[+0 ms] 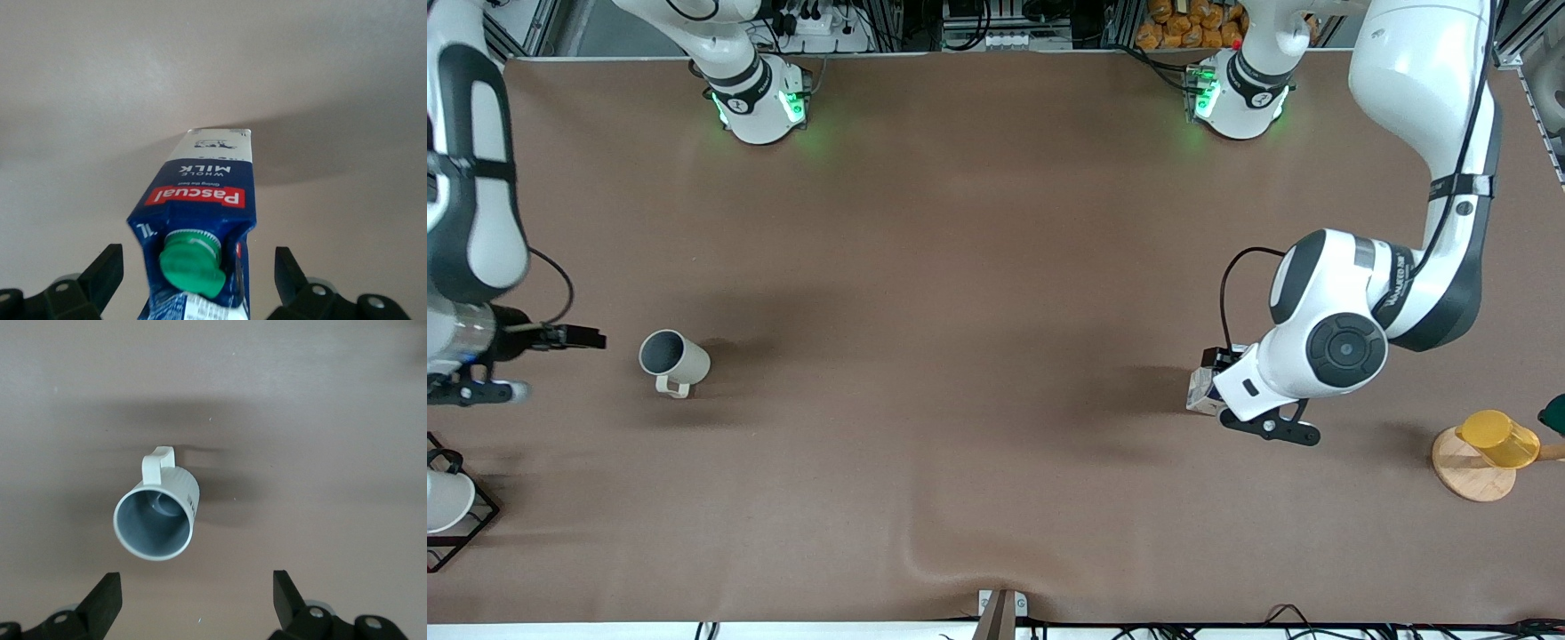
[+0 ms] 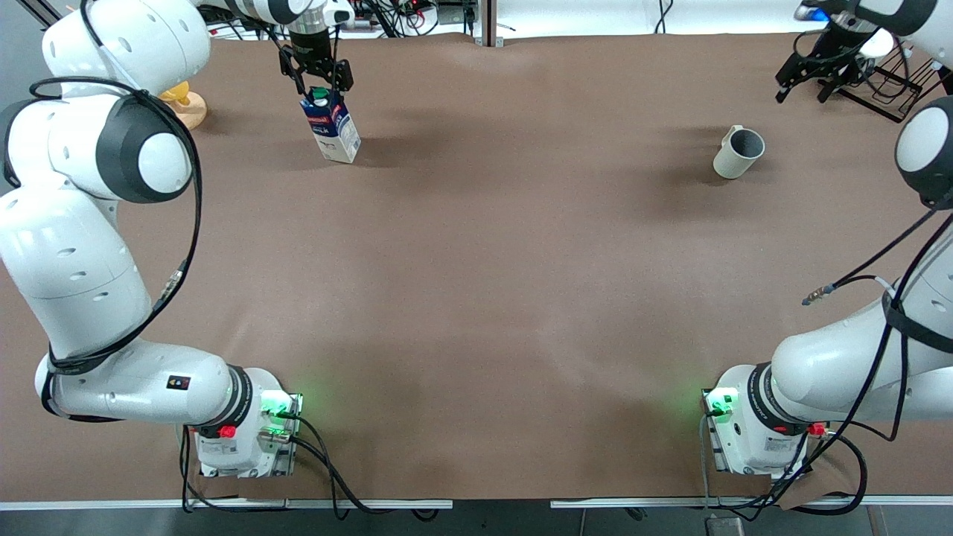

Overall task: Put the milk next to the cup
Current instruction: 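Lift the milk carton with the left gripper while the right gripper grasps the mug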

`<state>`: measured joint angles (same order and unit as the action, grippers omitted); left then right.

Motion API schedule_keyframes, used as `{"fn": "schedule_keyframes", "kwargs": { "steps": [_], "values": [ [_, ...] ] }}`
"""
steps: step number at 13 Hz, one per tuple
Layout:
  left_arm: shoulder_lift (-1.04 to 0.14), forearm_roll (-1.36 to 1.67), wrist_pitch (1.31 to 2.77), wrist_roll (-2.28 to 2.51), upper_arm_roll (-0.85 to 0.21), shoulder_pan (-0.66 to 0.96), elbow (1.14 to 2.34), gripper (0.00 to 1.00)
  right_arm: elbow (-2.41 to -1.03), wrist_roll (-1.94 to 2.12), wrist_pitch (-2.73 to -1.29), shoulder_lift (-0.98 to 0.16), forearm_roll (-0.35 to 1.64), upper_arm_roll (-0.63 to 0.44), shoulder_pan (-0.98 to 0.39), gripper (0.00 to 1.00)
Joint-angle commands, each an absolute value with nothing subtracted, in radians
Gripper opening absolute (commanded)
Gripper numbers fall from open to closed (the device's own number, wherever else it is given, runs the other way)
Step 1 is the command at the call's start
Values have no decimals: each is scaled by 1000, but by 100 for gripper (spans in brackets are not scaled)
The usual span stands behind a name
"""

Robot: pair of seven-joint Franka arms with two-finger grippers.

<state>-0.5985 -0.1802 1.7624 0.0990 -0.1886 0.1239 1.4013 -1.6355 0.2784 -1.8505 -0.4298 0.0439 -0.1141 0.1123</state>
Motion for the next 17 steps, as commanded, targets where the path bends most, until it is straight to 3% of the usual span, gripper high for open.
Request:
{"fn": "schedule_keyframes", "kwargs": {
  "steps": [1,2,3,4,5,8,10,11,12,13,14,15,17],
  "values": [
    [-641,-196,1756,83,-189,129,1376,100,-1623,316,-1914,-509,63,-106,118,100],
    [-650,-195,1756,83,-189,127,1376,100,-1624,316,-1917,-514,63,-104,120,100],
    [-652,-192,1755,93,-189,126,1376,71,-1634,316,-1921,-528,63,-104,115,100],
    [-650,-186,1753,106,-189,126,1377,5,-1646,316,-1928,-534,63,-104,114,100],
    [-650,-183,1753,107,-189,121,1381,0,-1678,316,-1948,-534,64,-103,110,100],
    [-643,-183,1752,109,-189,118,1381,0,-1718,334,-1968,-531,66,-91,110,100],
    [-631,-183,1752,106,-189,109,1381,0,-1753,351,-2014,-531,69,-89,113,93],
    [-624,-183,1752,106,-189,109,1379,0,-1781,351,-2049,-526,69,-90,110,84],
    [-611,-181,1749,106,-189,107,1379,0,-1790,351,-2055,-523,69,-91,110,67],
    [-600,-179,1746,107,-189,107,1378,0,-1790,351,-2056,-523,69,-91,110,42],
    [-583,-169,1743,112,-189,107,1378,0,-1790,351,-2057,-525,69,-89,112,9],
    [-563,-149,1738,113,-187,107,1376,0,-1790,350,-2057,-525,75,-89,109,0],
    [-528,-120,1723,126,-183,106,1376,0,-1786,339,-2048,-523,89,-89,100,0]
  ]
}}
